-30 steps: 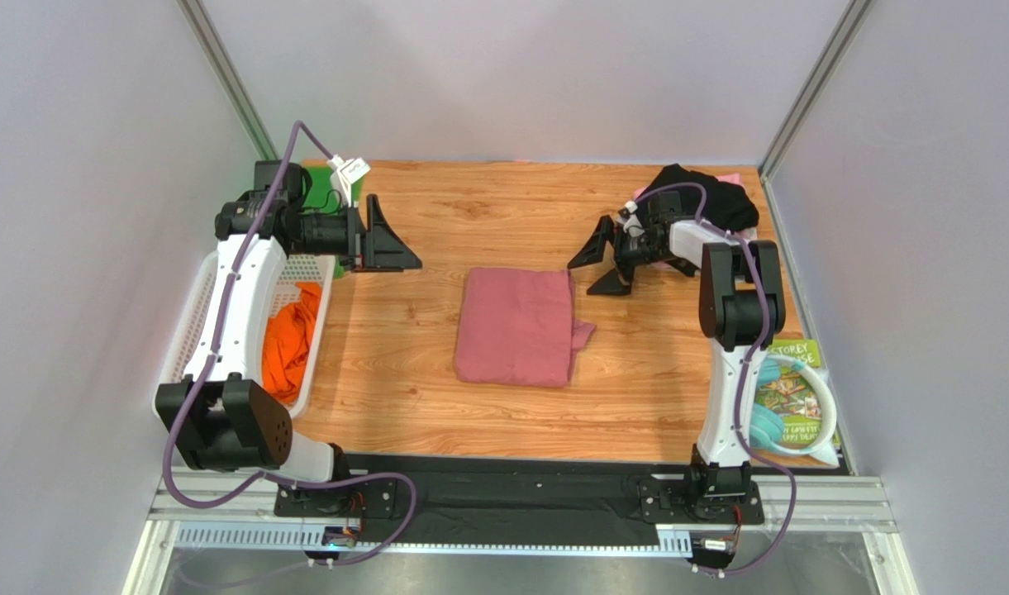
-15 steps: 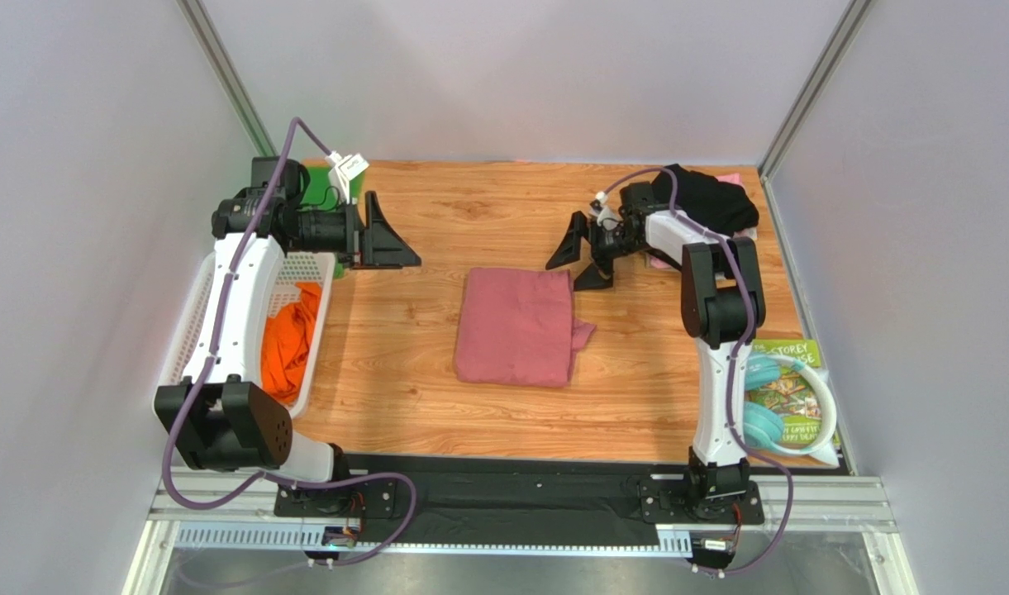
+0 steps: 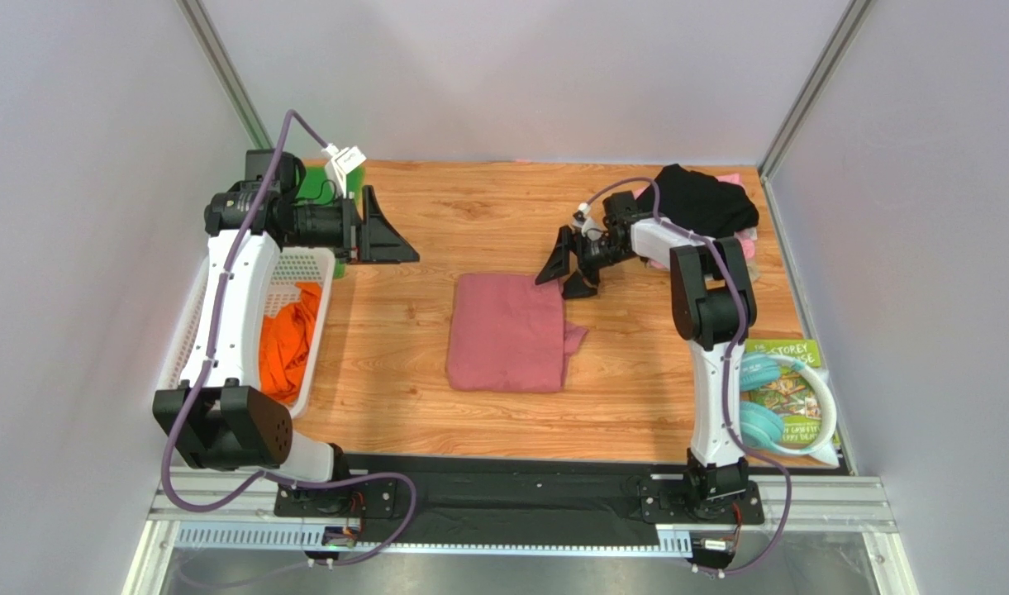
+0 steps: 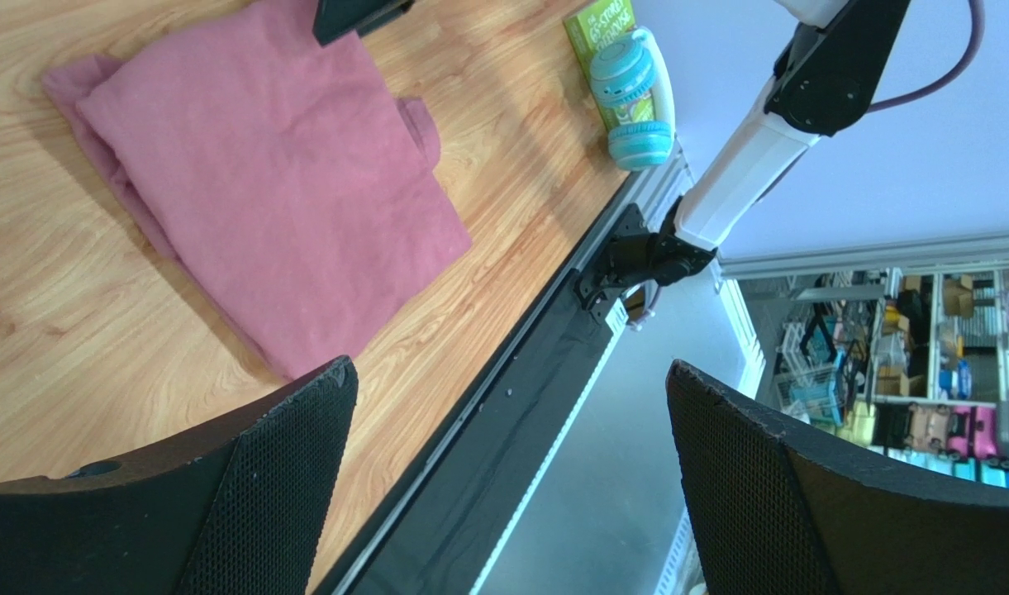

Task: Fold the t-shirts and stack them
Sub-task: Put the neatly folded tshirt into the corner of the board with the right arm

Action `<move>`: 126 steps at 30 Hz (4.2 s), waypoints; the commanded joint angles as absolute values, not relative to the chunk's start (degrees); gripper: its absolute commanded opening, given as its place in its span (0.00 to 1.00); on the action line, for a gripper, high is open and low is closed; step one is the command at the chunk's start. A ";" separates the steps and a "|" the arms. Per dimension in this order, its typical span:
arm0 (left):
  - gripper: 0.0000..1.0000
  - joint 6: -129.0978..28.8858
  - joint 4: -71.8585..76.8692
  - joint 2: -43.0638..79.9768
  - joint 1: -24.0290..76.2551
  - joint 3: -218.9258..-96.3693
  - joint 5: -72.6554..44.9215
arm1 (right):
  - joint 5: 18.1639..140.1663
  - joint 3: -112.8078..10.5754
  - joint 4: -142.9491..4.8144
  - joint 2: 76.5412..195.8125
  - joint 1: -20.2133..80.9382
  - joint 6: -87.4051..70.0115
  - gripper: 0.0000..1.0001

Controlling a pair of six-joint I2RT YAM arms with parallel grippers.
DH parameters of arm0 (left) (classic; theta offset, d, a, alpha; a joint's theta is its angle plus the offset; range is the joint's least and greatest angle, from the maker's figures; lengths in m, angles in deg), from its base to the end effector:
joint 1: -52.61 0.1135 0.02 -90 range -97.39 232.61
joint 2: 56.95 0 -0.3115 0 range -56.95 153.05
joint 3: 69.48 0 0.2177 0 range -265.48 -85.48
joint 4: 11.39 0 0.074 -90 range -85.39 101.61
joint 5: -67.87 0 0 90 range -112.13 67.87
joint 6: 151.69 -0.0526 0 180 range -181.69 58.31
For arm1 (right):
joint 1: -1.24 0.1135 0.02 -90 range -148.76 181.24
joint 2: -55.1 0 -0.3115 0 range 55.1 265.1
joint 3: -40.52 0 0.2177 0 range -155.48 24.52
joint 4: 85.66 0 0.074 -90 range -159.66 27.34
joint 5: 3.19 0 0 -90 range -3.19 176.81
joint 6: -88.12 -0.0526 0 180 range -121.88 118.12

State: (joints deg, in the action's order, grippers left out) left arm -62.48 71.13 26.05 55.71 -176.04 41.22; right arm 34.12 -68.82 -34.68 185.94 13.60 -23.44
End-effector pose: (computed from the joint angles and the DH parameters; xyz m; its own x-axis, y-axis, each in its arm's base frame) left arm 0.2341 -0.0344 0.4261 -0.8495 -0.0398 -0.5261 0.4477 0.4734 -0.7586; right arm 0.4386 0.1389 0.1684 -1.0000 0.0089 -0.0013 0.0041 0.5780 0.8160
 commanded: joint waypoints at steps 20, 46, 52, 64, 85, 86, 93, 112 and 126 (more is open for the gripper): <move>1.00 -66.34 76.06 24.96 56.22 -181.02 43.09 | 41.28 -64.16 -37.14 185.54 21.18 -23.24 0.00; 1.00 -66.08 75.45 24.35 58.50 -178.73 44.67 | 61.23 -82.36 -42.15 161.02 -12.03 -39.15 0.00; 1.00 -65.38 75.01 23.56 58.50 -178.82 45.20 | 56.32 -87.24 -38.83 165.55 -15.99 -40.39 0.00; 1.00 -64.76 74.83 22.33 58.41 -178.38 44.93 | 66.49 -93.34 -33.20 172.96 -17.57 -39.94 0.00; 1.00 -66.43 76.24 22.15 58.50 -177.32 45.11 | 99.89 -112.94 -5.59 181.67 -18.45 -36.59 0.81; 1.00 -66.52 76.15 22.06 58.41 -177.06 45.20 | 101.90 -113.03 -5.59 180.70 -18.36 -36.95 0.82; 1.00 -66.96 76.33 21.80 58.41 -176.62 45.11 | 87.81 -109.71 -11.19 172.18 -17.66 -38.36 0.84; 1.00 -66.52 77.03 23.55 58.41 -178.99 43.62 | 47.25 -99.41 -36.26 191.05 -16.52 -53.21 0.82; 1.00 -67.57 78.88 24.96 58.50 -180.40 42.47 | 43.93 -92.47 -40.37 193.62 -17.92 -54.43 0.82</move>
State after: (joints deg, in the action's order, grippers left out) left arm -65.76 78.17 24.70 58.00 -178.51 41.88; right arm 44.85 -95.58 -36.98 194.38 -17.16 -53.26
